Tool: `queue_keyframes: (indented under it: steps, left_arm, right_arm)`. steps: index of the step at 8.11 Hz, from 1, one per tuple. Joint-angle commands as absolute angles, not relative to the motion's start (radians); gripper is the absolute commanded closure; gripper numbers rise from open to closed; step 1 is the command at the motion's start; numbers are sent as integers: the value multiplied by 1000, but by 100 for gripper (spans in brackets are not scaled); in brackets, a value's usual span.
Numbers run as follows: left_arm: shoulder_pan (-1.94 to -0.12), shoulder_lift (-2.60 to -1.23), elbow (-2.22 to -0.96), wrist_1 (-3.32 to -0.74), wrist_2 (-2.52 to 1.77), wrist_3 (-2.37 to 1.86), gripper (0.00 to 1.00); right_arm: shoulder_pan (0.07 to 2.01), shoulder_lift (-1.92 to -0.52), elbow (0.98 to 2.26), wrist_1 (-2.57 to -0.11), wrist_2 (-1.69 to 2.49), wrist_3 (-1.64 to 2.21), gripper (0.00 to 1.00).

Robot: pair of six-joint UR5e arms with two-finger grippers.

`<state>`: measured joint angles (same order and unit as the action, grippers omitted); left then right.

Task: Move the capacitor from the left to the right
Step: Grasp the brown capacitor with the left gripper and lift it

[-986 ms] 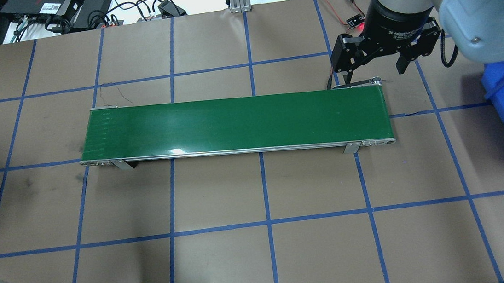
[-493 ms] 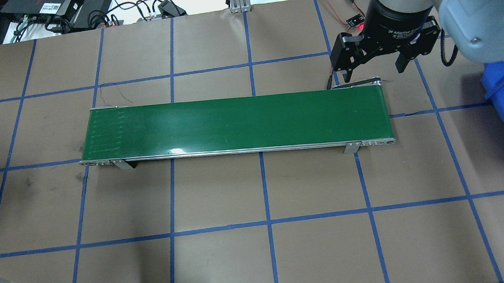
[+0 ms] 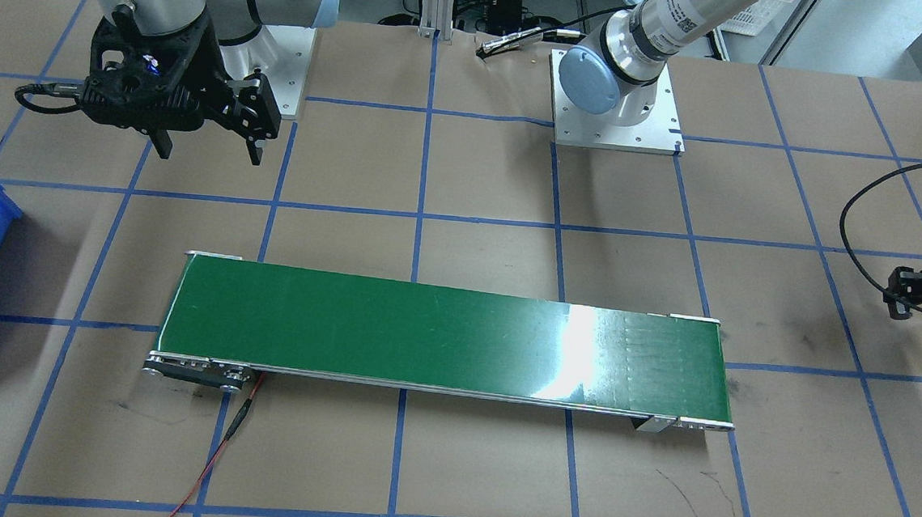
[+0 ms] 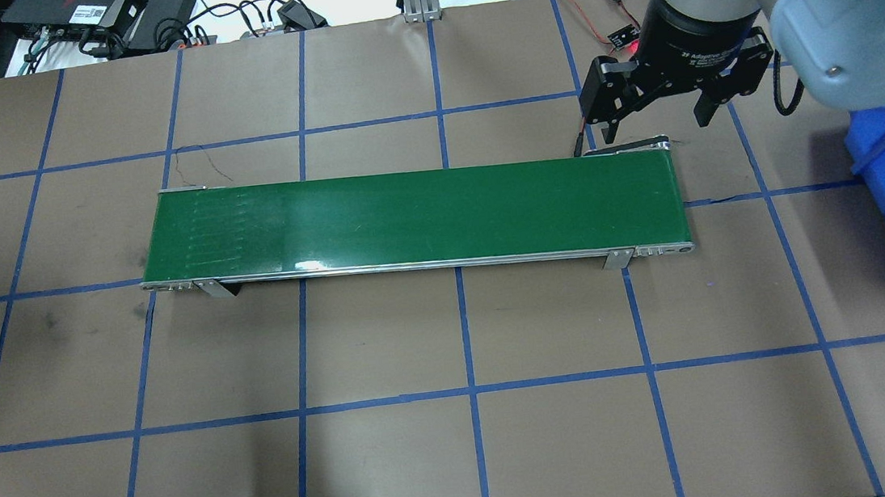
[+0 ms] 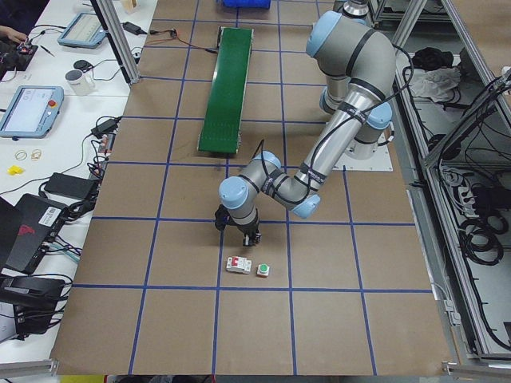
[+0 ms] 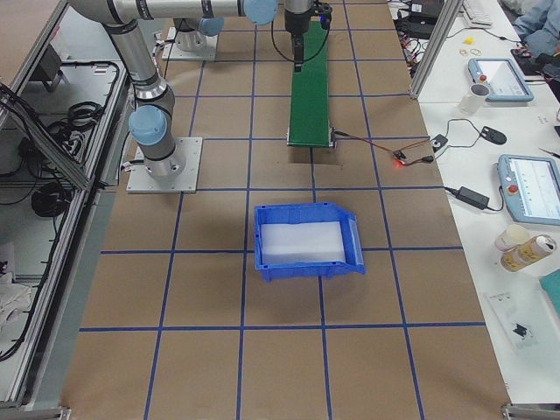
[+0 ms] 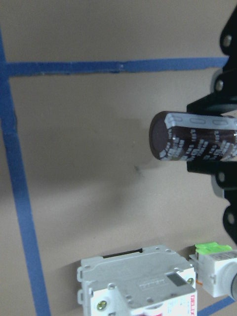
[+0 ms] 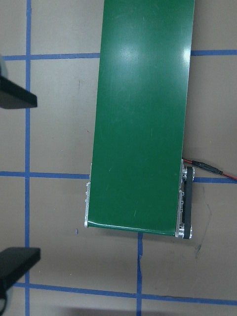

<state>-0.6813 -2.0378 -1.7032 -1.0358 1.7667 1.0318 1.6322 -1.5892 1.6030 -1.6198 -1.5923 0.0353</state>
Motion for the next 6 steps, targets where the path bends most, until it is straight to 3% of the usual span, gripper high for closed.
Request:
queue_keyframes:
  steps: [1,3,6]
  left_arm:
    - [-774,-1897,-1700,-1136,1712,985,100]
    - [-956,-1803,-1698,-1160,1649,811,100]
    - [-1176,-1792,-1698,-1148,1542,550,100]
  right_arm:
    - [1632,-1589,1603,-1620,-1592,37,0]
    - [1632,-1589,1603,-1620,-1592,35,0]
    - [1632,-1589,1603,-1621,-1592,37,0]
